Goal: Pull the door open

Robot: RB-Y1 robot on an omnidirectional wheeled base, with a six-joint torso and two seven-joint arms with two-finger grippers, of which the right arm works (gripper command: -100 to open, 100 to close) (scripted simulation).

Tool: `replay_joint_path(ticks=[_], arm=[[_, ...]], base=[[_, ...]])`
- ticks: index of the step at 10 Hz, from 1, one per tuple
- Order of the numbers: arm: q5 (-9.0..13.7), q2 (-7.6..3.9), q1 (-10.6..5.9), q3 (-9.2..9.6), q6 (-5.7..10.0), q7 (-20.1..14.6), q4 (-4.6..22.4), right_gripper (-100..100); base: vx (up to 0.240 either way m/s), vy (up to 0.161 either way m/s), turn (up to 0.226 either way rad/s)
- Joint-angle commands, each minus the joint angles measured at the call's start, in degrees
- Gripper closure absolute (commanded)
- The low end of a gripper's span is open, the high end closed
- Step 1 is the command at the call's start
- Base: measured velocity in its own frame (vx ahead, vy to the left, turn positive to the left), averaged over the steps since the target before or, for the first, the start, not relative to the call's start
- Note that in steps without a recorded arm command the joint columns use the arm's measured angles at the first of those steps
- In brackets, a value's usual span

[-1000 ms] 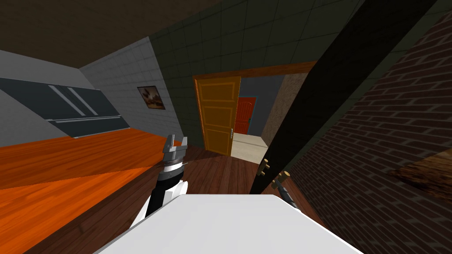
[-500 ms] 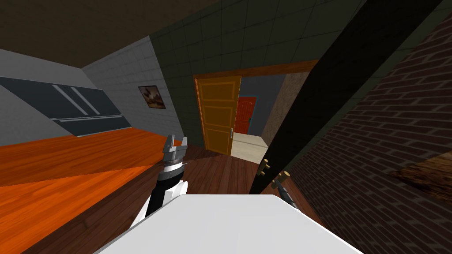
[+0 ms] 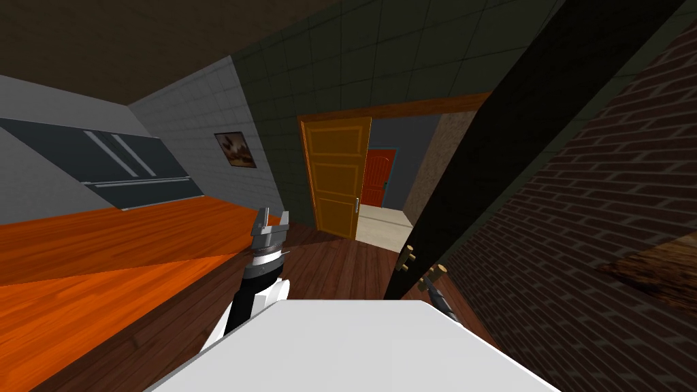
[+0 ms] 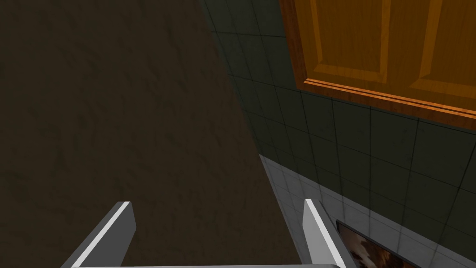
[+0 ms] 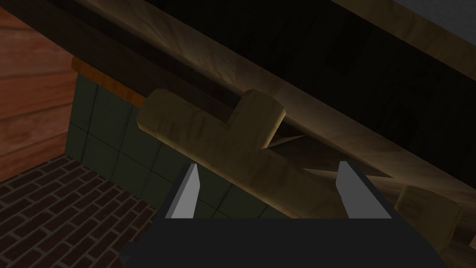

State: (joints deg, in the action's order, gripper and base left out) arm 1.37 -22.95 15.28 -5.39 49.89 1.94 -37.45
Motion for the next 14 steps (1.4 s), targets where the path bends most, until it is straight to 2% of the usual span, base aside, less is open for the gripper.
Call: replay_joint_path(ticks=[1, 3, 11, 12, 14], arm=[[0.31, 0.46, -1.99, 0.23, 1.0, -1.6, 1.33, 100], [0.42, 0.42, -2.16, 0.57, 1.08, -2.7, 1.32, 100], [0.42, 0.42, -2.16, 0.57, 1.08, -2.7, 1.32, 100], [0.54, 0.38, -2.35, 0.94, 1.16, -3.86, 1.32, 100], [0.54, 0.38, -2.35, 0.94, 1.16, -3.86, 1.32, 100]], base=[[0.003, 0.005, -0.011], [-0.015, -0.009, 0.018], [-0.004, -0.005, 0.003], [-0.029, -0.025, 0.049], [-0.016, -0.018, 0.005]])
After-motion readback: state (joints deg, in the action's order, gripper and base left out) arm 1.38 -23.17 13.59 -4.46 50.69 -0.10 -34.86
